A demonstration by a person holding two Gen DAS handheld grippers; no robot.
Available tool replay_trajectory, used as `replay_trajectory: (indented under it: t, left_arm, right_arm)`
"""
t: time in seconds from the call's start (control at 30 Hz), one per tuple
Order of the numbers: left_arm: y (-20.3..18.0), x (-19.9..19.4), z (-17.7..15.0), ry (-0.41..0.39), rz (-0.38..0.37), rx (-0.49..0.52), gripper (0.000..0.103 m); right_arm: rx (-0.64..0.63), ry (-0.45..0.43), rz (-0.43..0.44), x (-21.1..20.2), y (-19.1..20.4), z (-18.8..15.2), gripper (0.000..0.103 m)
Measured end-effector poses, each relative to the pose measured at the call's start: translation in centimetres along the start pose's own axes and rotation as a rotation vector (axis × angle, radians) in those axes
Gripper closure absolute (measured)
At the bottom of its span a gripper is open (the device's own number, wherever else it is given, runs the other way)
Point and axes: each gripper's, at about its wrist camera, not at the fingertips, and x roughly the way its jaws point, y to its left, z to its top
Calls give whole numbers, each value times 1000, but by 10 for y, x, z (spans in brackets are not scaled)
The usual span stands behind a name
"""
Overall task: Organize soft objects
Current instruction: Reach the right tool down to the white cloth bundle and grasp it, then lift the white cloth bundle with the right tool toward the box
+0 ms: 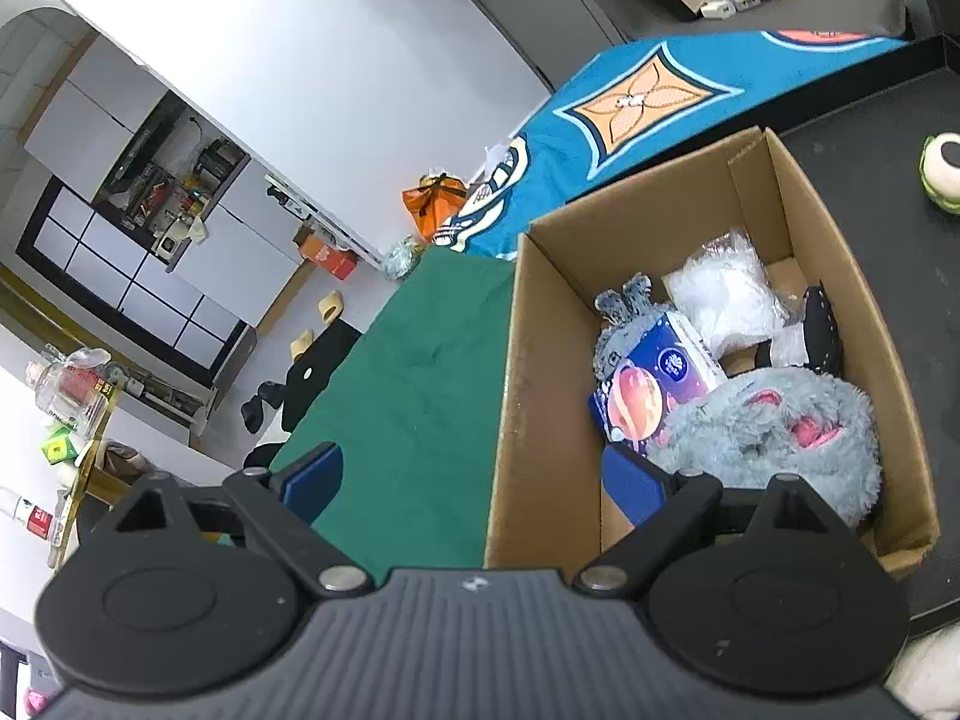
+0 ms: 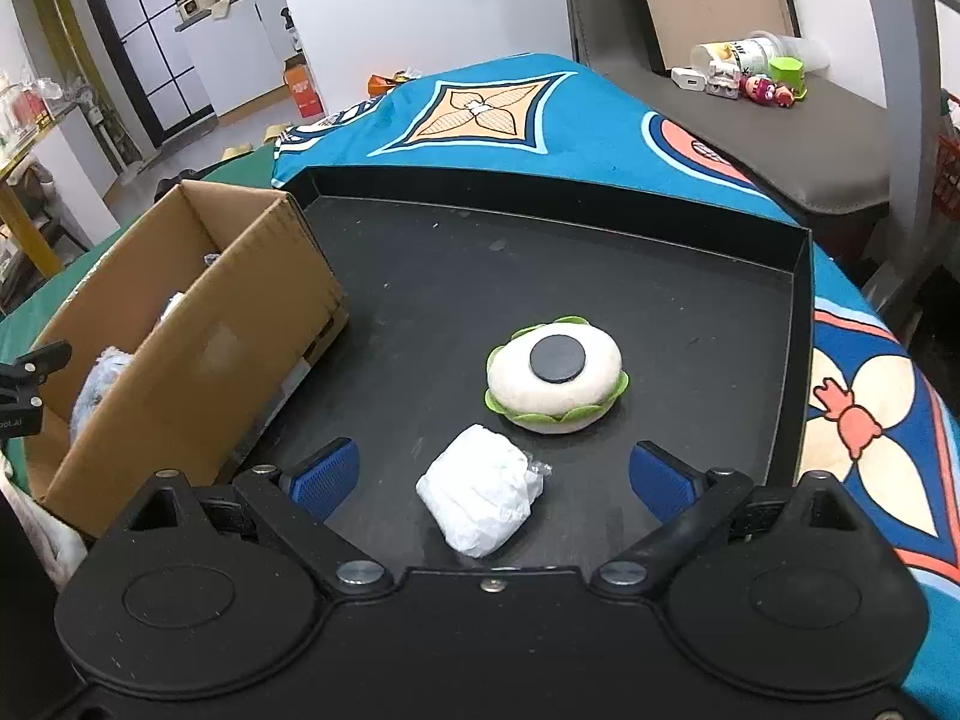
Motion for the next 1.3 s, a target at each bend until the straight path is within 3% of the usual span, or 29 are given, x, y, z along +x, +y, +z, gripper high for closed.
replay_trajectory:
  t: [0.23,0.4,0.47,0.73,1.3]
  left_arm:
    - [-5,5,2,20,6,20,10]
    - [-4,4,2,19,2,17,10]
    - [-6,5,3,25,2,22,10]
    - [-4,1,2,17,2,14,10]
    - [6,0,-1,25,-56,-24,10]
  right_arm:
    - [-68,34,-7,16,8,-9,12]
    - [-157,60,-24,23,17,-16,34]
    - [-203,55,-39,22,21,-16,52]
    - [-159,71,-38,13,17,-13,53]
    - [-153,-19,-134,-27,25,0,53]
